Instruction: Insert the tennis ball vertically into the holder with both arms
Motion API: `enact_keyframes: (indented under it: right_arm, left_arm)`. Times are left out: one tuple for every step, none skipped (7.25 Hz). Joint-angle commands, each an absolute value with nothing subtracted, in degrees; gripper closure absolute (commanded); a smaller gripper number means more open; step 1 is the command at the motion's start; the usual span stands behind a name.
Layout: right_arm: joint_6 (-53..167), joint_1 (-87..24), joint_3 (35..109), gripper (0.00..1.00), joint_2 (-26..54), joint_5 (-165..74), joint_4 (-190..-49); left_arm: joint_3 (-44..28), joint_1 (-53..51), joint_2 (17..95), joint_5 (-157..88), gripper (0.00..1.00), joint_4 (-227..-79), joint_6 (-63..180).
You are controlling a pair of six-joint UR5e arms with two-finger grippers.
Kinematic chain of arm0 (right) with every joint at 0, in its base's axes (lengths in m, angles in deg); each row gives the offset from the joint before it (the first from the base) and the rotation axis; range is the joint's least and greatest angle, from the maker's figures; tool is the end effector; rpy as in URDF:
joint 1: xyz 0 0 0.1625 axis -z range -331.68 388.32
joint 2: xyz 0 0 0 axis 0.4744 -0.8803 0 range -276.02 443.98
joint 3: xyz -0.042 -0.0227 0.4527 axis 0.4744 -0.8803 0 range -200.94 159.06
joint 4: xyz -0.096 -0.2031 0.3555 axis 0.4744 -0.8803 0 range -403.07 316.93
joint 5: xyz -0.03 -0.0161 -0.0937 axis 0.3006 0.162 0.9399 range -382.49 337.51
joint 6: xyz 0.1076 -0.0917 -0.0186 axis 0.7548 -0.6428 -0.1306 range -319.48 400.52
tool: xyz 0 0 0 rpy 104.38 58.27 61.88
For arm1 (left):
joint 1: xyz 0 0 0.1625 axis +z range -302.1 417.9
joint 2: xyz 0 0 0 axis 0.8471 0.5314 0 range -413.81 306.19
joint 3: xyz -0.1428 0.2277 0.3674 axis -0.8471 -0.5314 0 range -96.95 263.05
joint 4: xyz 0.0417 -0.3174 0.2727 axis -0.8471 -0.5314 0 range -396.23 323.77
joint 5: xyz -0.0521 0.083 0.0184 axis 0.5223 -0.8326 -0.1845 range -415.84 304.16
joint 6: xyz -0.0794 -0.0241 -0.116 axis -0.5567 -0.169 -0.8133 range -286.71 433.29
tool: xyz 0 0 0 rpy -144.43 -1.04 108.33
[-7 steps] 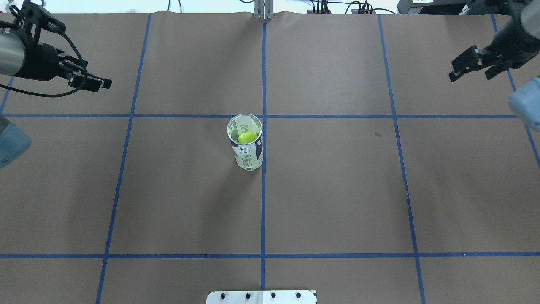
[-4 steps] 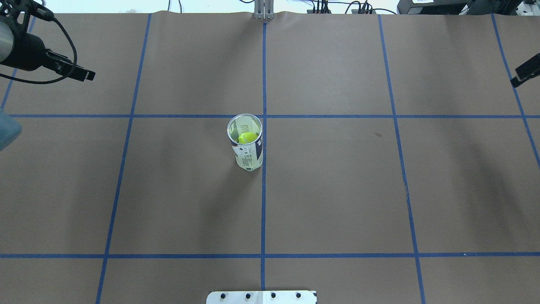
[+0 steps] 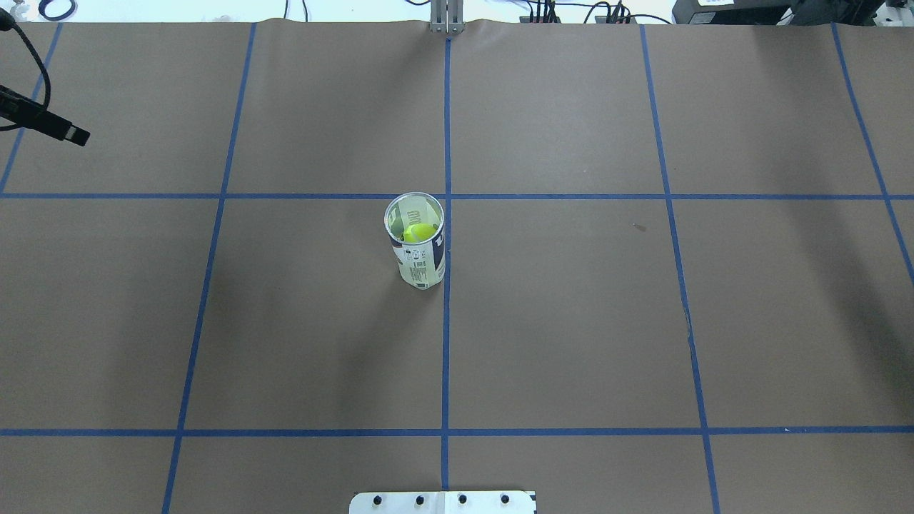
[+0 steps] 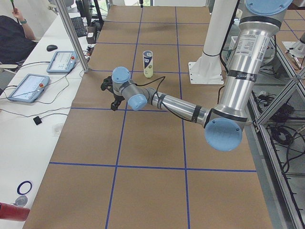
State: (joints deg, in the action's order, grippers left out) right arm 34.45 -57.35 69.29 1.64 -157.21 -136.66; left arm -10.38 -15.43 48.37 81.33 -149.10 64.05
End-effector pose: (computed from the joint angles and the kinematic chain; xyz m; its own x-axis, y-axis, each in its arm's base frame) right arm -0.0097 -0.5636 0.6524 0.6926 -0.2109 0.6898 0.1494 0.9775 0.1489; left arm 0.1499 -0.6008 0.5140 0.5495 0.5036 -0.6667 -0.1380 0.8417 0.5220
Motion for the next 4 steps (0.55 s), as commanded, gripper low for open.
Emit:
enact_keyframes:
  right_arm:
    - [33.84, -57.99, 69.50, 0.01, 0.40, -156.53, -136.24]
    - [33.67, -57.90, 68.89, 0.01, 0.39, -155.57, -136.33]
    - [34.10, -58.07, 67.76, 0.01, -0.04, -154.78, -136.33]
    - [34.02, -58.95, 68.09, 0.01, -1.35, -155.90, -136.33]
  left_arm:
    - [-8.81, -24.50, 46.74, 80.57, 0.00, -144.78, 86.18]
    - [-7.67, -26.37, 46.65, 75.86, 0.00, -142.68, 88.12]
    - [-7.66, -26.21, 46.73, 70.68, 0.00, -138.57, 87.80]
    - [-7.74, -26.30, 46.82, 69.15, 0.00, -132.79, 85.01]
